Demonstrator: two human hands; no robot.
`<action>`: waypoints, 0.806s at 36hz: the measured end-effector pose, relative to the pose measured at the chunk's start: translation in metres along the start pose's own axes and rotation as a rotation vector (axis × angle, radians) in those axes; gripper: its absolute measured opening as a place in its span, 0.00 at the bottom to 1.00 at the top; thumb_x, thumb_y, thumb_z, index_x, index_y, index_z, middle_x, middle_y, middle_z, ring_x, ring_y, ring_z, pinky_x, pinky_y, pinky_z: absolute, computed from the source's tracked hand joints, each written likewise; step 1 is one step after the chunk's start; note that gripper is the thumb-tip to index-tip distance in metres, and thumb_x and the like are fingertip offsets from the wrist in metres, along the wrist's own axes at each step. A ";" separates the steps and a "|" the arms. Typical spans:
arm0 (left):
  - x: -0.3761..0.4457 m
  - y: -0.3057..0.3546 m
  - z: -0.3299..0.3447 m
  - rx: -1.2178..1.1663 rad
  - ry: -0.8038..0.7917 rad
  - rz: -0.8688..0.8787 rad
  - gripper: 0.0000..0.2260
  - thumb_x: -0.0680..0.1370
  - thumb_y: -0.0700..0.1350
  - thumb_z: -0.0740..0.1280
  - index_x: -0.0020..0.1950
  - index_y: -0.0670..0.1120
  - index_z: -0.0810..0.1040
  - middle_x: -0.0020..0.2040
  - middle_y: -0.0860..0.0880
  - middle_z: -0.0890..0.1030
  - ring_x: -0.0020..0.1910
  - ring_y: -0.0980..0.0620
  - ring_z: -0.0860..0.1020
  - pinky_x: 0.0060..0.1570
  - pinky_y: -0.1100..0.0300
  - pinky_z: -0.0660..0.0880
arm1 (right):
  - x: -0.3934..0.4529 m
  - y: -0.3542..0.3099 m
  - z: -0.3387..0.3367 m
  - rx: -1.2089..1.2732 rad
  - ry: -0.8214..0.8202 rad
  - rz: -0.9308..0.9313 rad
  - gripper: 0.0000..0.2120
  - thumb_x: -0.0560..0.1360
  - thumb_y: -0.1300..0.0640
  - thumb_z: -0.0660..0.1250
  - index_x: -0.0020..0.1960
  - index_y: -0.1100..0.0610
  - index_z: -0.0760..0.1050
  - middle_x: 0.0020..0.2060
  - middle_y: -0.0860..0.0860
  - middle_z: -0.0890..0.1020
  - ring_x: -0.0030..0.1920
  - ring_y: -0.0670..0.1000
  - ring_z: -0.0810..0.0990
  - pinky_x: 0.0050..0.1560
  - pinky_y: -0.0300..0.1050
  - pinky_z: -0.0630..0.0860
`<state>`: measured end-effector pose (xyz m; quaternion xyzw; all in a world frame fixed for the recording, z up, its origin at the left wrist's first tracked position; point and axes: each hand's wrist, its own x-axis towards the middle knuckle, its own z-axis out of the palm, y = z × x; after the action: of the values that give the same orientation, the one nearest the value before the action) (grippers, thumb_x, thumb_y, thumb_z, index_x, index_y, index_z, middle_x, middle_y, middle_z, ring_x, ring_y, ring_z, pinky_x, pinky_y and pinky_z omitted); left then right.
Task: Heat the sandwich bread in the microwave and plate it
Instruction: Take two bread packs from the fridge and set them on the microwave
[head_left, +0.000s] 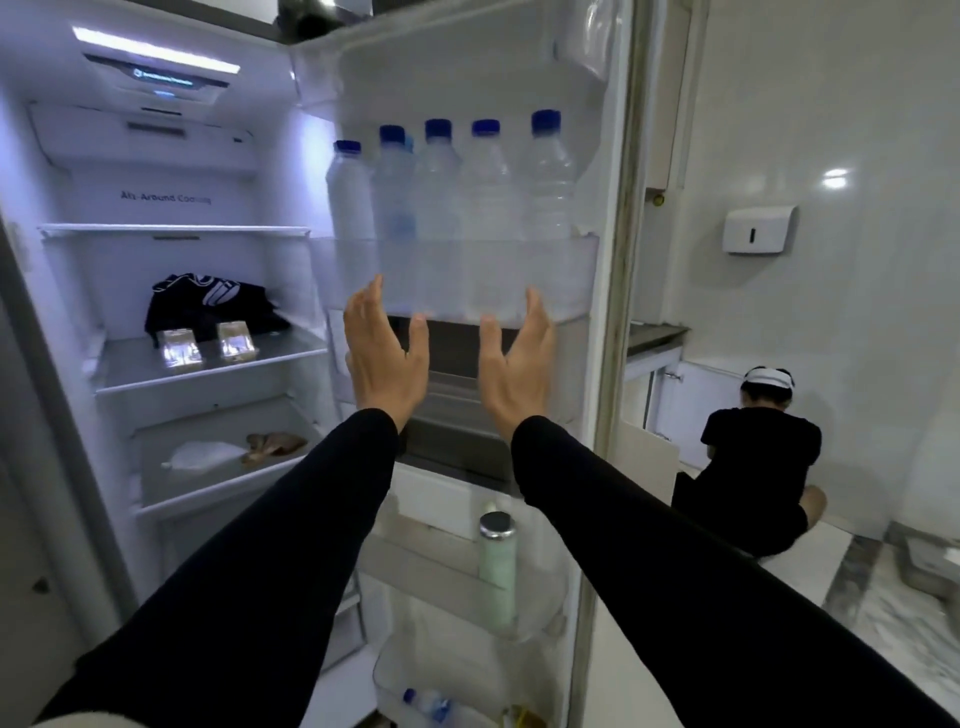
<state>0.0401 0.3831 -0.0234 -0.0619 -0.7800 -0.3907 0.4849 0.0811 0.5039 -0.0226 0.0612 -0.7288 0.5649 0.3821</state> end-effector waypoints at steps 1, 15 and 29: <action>0.002 -0.006 -0.008 0.001 0.004 -0.003 0.26 0.80 0.48 0.61 0.76 0.45 0.58 0.74 0.44 0.61 0.74 0.47 0.59 0.71 0.53 0.58 | -0.005 -0.006 0.010 -0.001 -0.015 -0.017 0.29 0.80 0.49 0.59 0.78 0.53 0.53 0.75 0.51 0.58 0.73 0.48 0.61 0.68 0.37 0.57; 0.039 -0.120 -0.152 0.052 0.043 -0.241 0.25 0.81 0.50 0.58 0.77 0.49 0.55 0.75 0.45 0.57 0.72 0.50 0.62 0.63 0.65 0.56 | -0.063 -0.050 0.154 0.077 -0.279 0.068 0.27 0.81 0.50 0.58 0.77 0.56 0.57 0.74 0.56 0.60 0.73 0.53 0.61 0.73 0.46 0.58; 0.075 -0.237 -0.189 0.176 0.032 -0.392 0.25 0.81 0.50 0.56 0.77 0.47 0.56 0.76 0.44 0.57 0.74 0.48 0.59 0.71 0.57 0.58 | -0.049 -0.018 0.293 0.033 -0.506 0.185 0.26 0.81 0.47 0.56 0.75 0.56 0.60 0.73 0.56 0.62 0.70 0.55 0.67 0.67 0.45 0.63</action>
<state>0.0221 0.0727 -0.0510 0.1394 -0.8005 -0.4089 0.4154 -0.0188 0.2259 -0.0597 0.1398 -0.7942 0.5761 0.1335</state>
